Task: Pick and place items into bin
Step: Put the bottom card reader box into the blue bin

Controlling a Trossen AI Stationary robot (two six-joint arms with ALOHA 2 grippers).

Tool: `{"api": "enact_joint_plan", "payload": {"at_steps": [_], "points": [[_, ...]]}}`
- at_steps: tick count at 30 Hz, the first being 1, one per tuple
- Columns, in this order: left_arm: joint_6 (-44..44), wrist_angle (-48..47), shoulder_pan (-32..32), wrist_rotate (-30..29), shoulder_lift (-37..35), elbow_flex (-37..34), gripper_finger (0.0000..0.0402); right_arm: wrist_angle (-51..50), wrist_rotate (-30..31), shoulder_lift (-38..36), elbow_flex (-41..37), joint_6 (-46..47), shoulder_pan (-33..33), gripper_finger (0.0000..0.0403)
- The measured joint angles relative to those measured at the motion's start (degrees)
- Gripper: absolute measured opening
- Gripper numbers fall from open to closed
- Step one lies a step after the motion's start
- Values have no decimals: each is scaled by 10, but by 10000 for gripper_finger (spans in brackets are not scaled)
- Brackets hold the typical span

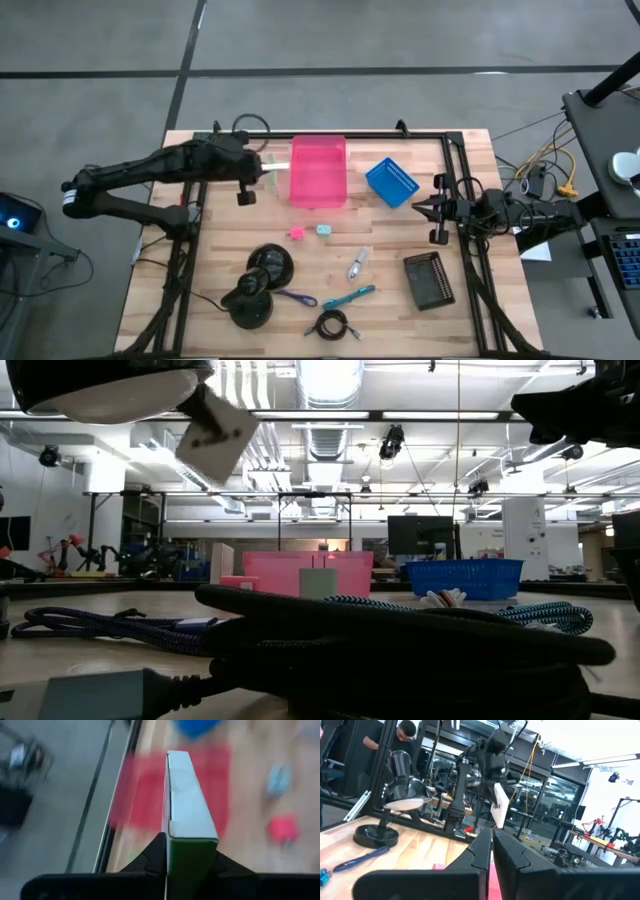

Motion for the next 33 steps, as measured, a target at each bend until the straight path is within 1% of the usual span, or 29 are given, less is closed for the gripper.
{"api": "enact_joint_plan", "payload": {"at_steps": [3, 6, 9, 11, 15, 18, 21, 24, 29, 33], "points": [[2, 75, 0, 55, -8, 0, 33, -1, 1, 0, 0, 0, 0, 10], [0, 127, 0, 109, -3, 0, 32, -1, 3, 3, 0, -1, 0, 20], [0, 169, 0, 162, 10, 0, 32, -1, 12, 14, 0, -1, 0, 40], [0, 204, 0, 179, 22, -1, 31, -1, 26, 22, 0, -4, 0, 58], [1, 234, 0, 187, 57, -1, 31, 0, 72, 42, 0, -18, 0, 98], [3, 232, 0, 188, 87, 7, 30, 16, 76, 57, 0, -25, 0, 126], [31, 234, 0, 188, 113, 12, 30, 48, 74, 75, 0, -29, 0, 149], [41, 245, 0, 190, 137, 16, 30, 79, 74, 97, 0, -26, 0, 165], [46, 273, 0, 193, 158, 27, 30, 142, 74, 149, 0, -22, 0, 186], [47, 290, 0, 206, 169, 39, 30, 207, 76, 205, 0, -56, 0, 196]]}}
